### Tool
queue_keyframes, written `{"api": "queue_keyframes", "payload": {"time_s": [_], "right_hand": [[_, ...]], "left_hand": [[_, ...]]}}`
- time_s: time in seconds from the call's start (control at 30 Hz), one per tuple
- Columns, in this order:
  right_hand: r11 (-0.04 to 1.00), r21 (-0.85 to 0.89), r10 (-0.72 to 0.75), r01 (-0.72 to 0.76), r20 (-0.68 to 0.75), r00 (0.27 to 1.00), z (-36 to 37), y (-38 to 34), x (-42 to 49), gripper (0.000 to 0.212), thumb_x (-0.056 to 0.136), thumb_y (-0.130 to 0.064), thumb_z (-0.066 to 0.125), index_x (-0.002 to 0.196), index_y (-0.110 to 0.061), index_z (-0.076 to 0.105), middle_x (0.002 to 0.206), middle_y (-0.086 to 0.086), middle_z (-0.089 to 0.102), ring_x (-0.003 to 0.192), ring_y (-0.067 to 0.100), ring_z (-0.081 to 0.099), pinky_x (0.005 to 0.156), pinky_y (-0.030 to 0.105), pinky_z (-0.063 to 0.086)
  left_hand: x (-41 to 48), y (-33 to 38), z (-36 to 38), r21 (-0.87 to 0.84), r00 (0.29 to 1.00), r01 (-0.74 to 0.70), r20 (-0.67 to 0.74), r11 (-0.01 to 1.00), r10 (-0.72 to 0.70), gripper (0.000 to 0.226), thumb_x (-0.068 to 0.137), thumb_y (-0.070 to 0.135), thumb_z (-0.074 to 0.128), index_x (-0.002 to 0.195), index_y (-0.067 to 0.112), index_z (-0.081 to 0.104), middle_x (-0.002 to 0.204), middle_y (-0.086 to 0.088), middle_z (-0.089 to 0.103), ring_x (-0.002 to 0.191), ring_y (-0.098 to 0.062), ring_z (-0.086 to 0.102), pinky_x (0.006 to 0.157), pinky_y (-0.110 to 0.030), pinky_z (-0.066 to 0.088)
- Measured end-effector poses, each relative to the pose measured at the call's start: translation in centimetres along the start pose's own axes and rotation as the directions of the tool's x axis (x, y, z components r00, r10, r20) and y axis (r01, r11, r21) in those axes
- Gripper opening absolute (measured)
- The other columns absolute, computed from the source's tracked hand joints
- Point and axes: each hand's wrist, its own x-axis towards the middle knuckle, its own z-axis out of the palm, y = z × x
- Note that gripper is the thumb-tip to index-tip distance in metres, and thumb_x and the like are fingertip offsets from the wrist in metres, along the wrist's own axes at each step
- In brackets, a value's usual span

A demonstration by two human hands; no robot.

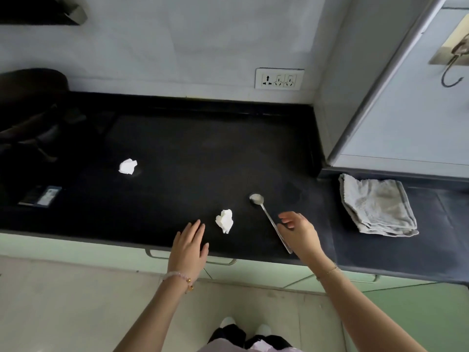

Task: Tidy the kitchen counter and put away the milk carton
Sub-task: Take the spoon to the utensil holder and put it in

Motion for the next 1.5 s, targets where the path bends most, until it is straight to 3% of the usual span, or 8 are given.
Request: {"api": "queue_keyframes", "payload": {"time_s": [0.27,0.47,0.73,0.93,1.07,1.17,1.37,1.5], "right_hand": [[0.986,-0.166,0.035,-0.036,-0.007,0.999,2.2,-1.1,1.5,0.030,0.083,-0.039,0.062,0.107,-0.021,0.060,0.103,-0.001,0.062,0.100,0.022,0.057,0.077,0.035,0.050],[0.976,-0.138,0.174,-0.168,0.032,0.984,2.1,-1.6,2.2,0.020,0.086,-0.033,0.056,0.099,-0.023,0.066,0.094,0.002,0.063,0.093,0.028,0.060,0.072,0.030,0.045],[0.898,0.328,0.224,-0.294,0.234,0.946,0.7,-2.3,1.8,0.010,0.088,-0.018,0.061,0.081,-0.013,0.068,0.075,0.005,0.061,0.068,0.018,0.055,0.061,0.025,0.044],[0.881,0.384,0.211,-0.277,0.205,0.956,0.3,-2.6,-1.2,0.015,0.089,-0.017,0.060,0.092,-0.005,0.068,0.071,0.004,0.060,0.065,0.014,0.056,0.060,0.020,0.045],[0.852,0.434,0.211,-0.294,0.229,0.950,0.7,-2.6,-3.3,0.014,0.088,-0.018,0.061,0.091,-0.006,0.067,0.069,0.004,0.060,0.061,0.013,0.056,0.057,0.021,0.044],[0.810,0.504,0.170,-0.300,0.287,0.943,1.0,-2.8,-4.9,0.011,0.088,-0.013,0.061,0.088,-0.003,0.066,0.066,0.005,0.056,0.059,0.012,0.056,0.052,0.019,0.043],[0.831,0.487,0.015,-0.268,0.462,0.887,2.0,-4.1,-6.6,0.008,0.089,-0.007,0.060,0.084,-0.003,0.064,0.069,0.006,0.059,0.059,0.014,0.057,0.057,0.020,0.047],[0.907,0.366,-0.061,-0.210,0.606,0.793,3.5,-4.6,-7.8,0.008,0.089,-0.004,0.058,0.088,0.002,0.063,0.069,0.008,0.057,0.057,0.015,0.054,0.052,0.017,0.047]], "left_hand": [[-0.2,-0.4,1.2,0.025,0.999,-0.023,-0.028,0.999,0.024,0.050,0.095,0.027,0.040,0.143,0.016,0.030,0.154,0.000,0.026,0.144,-0.021,0.019,0.116,-0.037,0.008],[-0.2,-0.8,1.6,0.035,0.999,-0.019,-0.035,0.999,0.020,0.062,0.087,0.040,0.015,0.139,0.015,0.038,0.150,-0.002,0.034,0.141,-0.023,0.028,0.112,-0.039,0.012],[-0.3,-0.8,1.3,0.056,0.999,-0.002,0.038,0.998,0.000,0.061,0.086,0.039,0.018,0.135,0.014,0.045,0.145,-0.004,0.043,0.136,-0.026,0.038,0.108,-0.040,0.020],[-0.4,-0.9,1.1,-0.006,0.998,-0.013,0.066,1.000,0.013,0.060,0.087,0.038,0.019,0.134,0.013,0.045,0.146,-0.004,0.042,0.137,-0.025,0.035,0.110,-0.041,0.019],[-0.7,-1.2,0.7,-0.112,0.999,-0.045,0.021,0.993,0.047,0.044,0.096,0.023,0.035,0.139,0.014,0.037,0.153,0.000,0.028,0.144,-0.020,0.019,0.115,-0.033,0.004],[-2.3,-1.3,-0.4,-0.242,1.000,-0.027,0.007,0.970,0.029,0.039,0.096,0.015,0.040,0.134,0.015,0.045,0.151,0.004,0.032,0.143,-0.015,0.023,0.118,-0.031,0.016],[-9.3,-1.9,-0.1,-0.390,0.961,0.253,-0.008,0.885,-0.277,0.031,0.095,0.018,0.043,0.123,0.018,0.055,0.125,0.005,0.059,0.117,-0.012,0.055,0.097,-0.023,0.044],[-17.1,-2.6,4.9,-0.527,0.795,0.593,0.261,0.609,-0.548,0.016,0.093,0.018,0.043,0.095,0.018,0.059,0.093,-0.001,0.060,0.085,-0.019,0.058,0.082,-0.035,0.048]]}}
